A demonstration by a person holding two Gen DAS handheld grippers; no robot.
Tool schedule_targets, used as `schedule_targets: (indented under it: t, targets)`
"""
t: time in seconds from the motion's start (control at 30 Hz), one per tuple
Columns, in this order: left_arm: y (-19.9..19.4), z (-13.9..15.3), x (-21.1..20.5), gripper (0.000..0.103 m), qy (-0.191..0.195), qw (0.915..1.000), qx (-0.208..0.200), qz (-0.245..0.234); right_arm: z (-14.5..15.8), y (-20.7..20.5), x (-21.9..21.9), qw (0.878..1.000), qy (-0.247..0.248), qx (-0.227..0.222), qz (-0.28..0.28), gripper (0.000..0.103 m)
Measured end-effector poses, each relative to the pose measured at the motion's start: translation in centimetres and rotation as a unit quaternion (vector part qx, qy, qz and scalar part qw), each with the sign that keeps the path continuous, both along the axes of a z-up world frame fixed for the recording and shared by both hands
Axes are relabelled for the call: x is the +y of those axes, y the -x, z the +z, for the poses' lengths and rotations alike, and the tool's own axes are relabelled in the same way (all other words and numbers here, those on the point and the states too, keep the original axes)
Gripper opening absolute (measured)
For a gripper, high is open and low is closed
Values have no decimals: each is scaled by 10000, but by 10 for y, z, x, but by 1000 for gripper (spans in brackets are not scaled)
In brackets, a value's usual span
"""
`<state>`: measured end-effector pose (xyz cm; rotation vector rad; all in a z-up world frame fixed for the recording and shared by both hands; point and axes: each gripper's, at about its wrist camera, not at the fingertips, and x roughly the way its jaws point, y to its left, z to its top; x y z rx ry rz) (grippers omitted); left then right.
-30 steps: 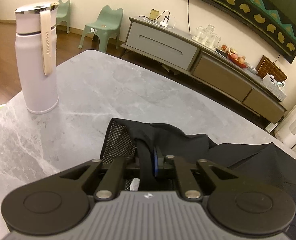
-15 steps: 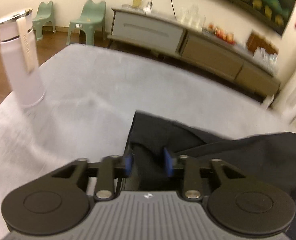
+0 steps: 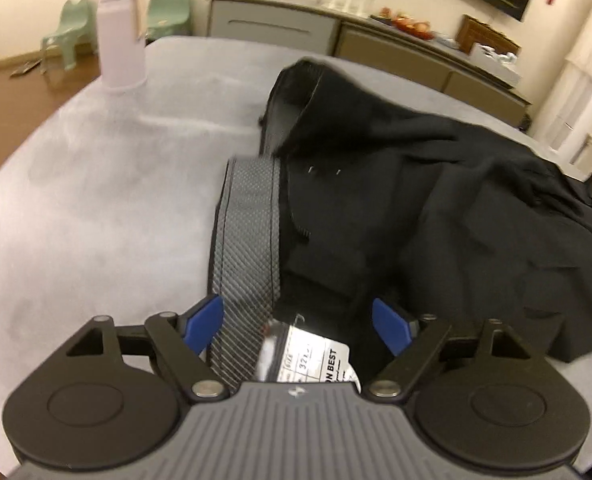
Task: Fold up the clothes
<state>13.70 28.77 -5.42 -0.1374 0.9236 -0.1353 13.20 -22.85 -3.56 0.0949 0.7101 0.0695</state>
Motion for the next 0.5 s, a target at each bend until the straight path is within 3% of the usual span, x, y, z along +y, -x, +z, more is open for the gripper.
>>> schedule_targets:
  t: [0.07,0.13,0.17,0.2,0.33,0.5]
  targets:
    - [-7,-2,-8,73,-11,9999,-76,81,-8,5,26,9989,379,189,201,84]
    - [-13,-1,-13,47,-81,9998,-123,152,-12,10,38,9974,558,242,378,84]
    - [-16,1,-11,22,51,9999,-42,101,-14,12,43,9966,622,274,466,84]
    - [-9,9,-10,9,271,9995,-131,-51,-16,13,47,9958,663,316,540,83]
    - [30,47,-5,9,1185,9884,-620,-719,-20,12,47,9939,826,384,620,81]
    - [115,65,34,9,1775,9668,-1031,-1520,-17,16,18,9964,659,514,146,80]
